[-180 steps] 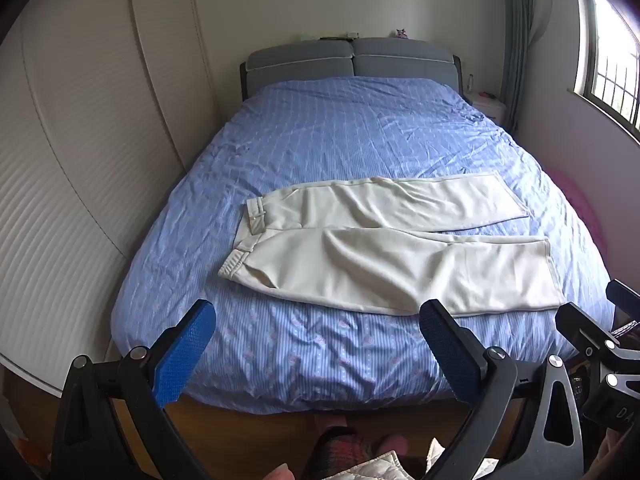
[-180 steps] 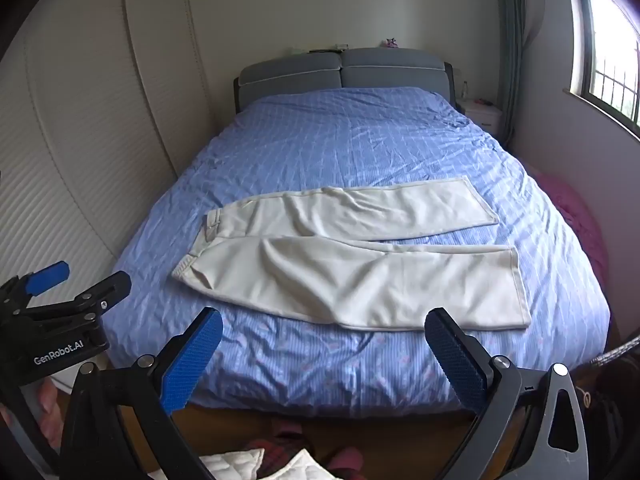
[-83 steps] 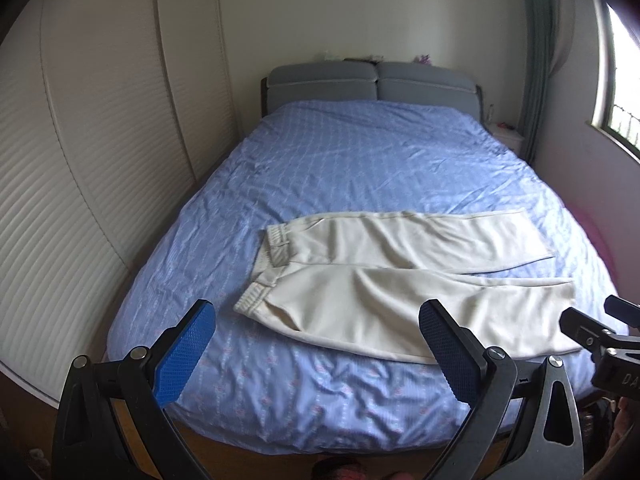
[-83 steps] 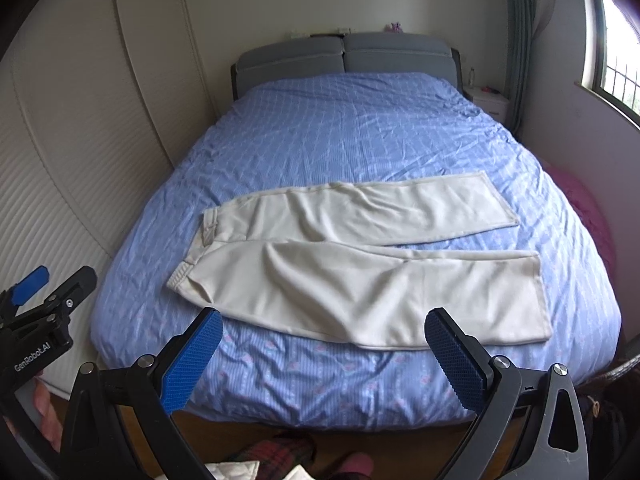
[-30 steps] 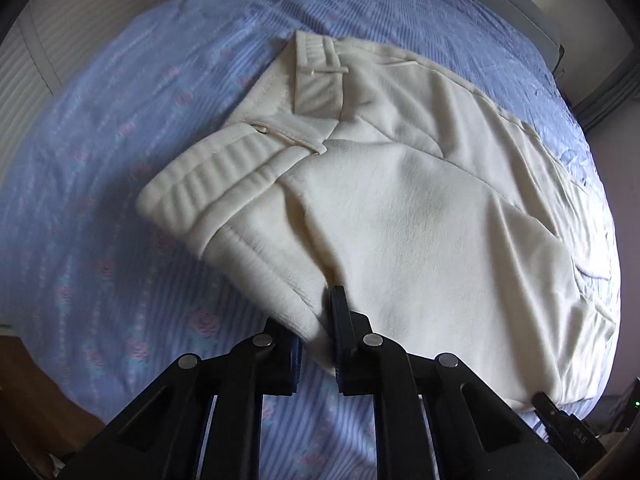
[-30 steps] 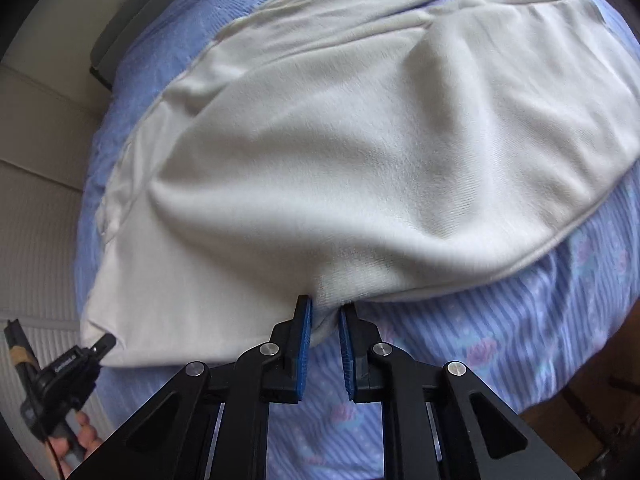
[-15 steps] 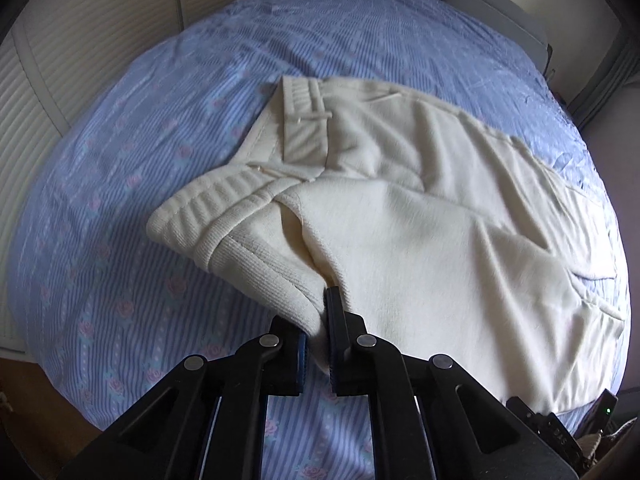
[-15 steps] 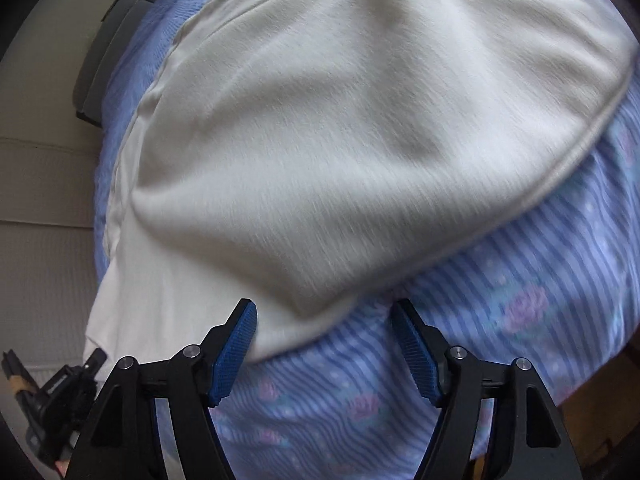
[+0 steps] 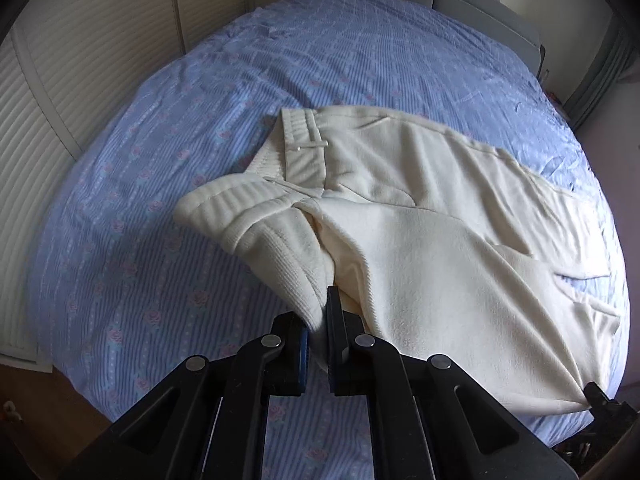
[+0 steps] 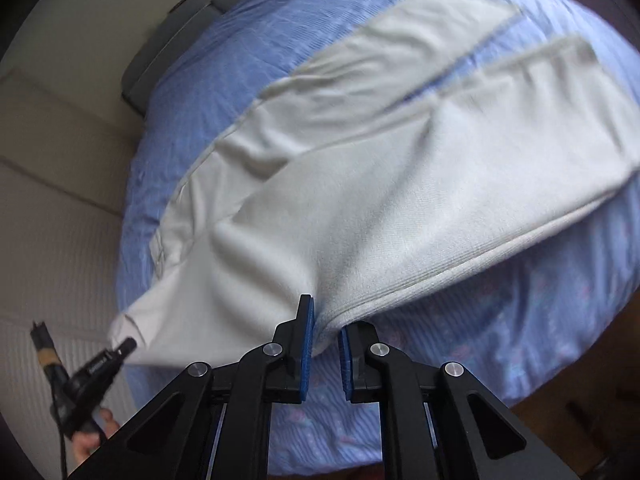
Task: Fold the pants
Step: 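Close left gripper on the waistband while right gripper pinches the trouser leg edge, then lift and fold one trouser leg over the other with both grippers, then open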
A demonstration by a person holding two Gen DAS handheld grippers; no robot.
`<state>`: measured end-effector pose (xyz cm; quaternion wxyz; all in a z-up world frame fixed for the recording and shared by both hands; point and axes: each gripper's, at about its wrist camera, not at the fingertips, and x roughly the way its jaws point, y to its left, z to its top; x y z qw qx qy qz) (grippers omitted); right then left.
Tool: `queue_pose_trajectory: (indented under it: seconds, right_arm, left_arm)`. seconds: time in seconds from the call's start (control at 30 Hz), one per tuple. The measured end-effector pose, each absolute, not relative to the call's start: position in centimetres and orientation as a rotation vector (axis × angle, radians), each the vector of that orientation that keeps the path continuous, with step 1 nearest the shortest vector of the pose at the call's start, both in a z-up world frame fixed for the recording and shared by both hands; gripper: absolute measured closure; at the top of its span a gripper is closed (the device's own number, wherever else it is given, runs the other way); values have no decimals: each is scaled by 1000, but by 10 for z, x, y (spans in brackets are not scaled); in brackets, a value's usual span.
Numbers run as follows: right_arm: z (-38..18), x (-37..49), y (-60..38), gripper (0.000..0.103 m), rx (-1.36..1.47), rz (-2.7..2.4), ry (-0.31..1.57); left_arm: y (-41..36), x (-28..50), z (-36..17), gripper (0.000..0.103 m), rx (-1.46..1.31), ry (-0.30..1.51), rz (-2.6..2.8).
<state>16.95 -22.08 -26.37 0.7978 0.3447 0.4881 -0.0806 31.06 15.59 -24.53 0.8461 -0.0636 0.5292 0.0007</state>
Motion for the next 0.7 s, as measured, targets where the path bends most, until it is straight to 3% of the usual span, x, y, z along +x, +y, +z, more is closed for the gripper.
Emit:
queue_pose_trajectory:
  seconds: [0.4, 0.7]
  right_arm:
    - [-186, 296, -247, 90, 666, -144, 879]
    - [-215, 481, -259, 90, 541, -108, 905]
  left_arm:
    - [148, 398, -205, 95, -304, 1009, 16]
    - [134, 526, -235, 94, -364, 1016, 39]
